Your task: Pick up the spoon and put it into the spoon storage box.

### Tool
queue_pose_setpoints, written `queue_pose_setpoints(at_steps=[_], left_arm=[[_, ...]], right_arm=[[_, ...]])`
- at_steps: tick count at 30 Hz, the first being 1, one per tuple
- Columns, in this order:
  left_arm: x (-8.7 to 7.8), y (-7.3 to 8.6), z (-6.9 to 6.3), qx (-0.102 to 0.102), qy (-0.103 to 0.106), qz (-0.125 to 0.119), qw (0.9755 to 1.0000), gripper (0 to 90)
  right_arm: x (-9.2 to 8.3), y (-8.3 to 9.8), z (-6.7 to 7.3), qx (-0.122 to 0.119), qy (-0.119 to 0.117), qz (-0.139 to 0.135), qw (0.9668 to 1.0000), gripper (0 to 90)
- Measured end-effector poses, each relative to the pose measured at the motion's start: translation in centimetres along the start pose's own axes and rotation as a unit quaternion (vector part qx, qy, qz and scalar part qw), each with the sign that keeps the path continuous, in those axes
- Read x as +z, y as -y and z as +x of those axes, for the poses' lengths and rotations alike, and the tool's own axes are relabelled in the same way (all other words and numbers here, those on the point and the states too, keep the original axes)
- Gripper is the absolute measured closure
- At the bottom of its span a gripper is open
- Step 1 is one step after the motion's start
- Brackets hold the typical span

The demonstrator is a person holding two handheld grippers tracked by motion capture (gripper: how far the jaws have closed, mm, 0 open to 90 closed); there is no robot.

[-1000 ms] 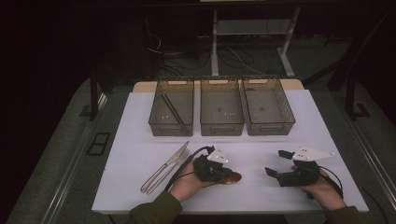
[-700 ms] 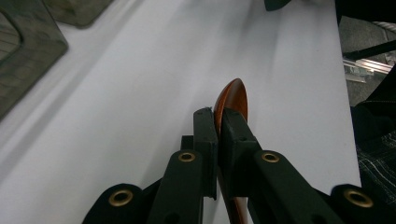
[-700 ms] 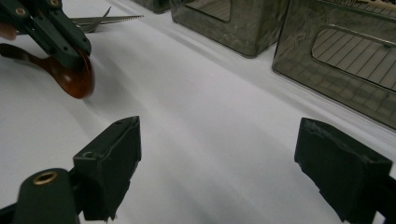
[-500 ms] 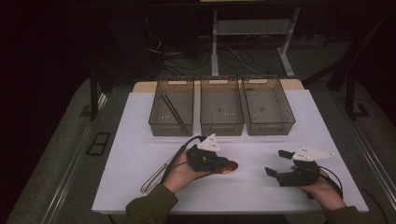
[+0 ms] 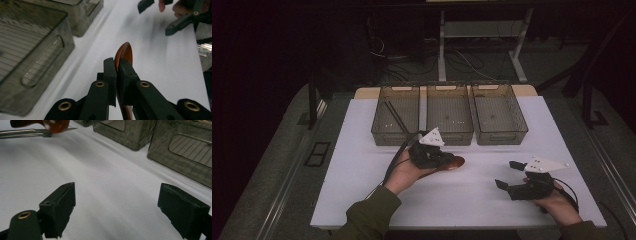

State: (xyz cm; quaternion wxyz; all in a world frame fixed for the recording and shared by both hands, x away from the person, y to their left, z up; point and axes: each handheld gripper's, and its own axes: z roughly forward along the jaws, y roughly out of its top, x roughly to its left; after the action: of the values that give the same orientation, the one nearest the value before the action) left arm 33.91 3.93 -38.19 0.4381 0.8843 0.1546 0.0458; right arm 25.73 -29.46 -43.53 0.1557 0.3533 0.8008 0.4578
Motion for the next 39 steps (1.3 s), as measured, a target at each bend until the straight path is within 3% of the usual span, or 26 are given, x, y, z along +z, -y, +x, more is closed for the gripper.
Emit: queue_pose_setpoints(at_steps=[13, 22, 29, 39], left_arm=[[-0.6, -2.9, 2.5, 0.003, -0.037, -0.014, 0.9992, 84.6], [-0.4, -4.4, 4.4, -0.010, -0.064, -0.022, 0.9977, 84.6], [0.1, -5.7, 6.0, -0.028, -0.084, -0.035, 0.9954, 84.6], [1.3, -8.0, 8.8, -0.035, -0.102, -0.060, 0.9923, 84.6]], right_arm=[[-0.1, 0.0, -0.1, 0.001, 0.001, -0.003, 1.0000, 14.1], [0.0, 0.0, 0.0, 0.000, 0.002, -0.002, 1.0000, 14.1], [0.0, 0.0, 0.0, 0.000, 0.000, -0.004, 1.0000, 14.0], [-0.2, -0.1, -0.1, 0.011, -0.003, -0.012, 0.9999, 14.1]])
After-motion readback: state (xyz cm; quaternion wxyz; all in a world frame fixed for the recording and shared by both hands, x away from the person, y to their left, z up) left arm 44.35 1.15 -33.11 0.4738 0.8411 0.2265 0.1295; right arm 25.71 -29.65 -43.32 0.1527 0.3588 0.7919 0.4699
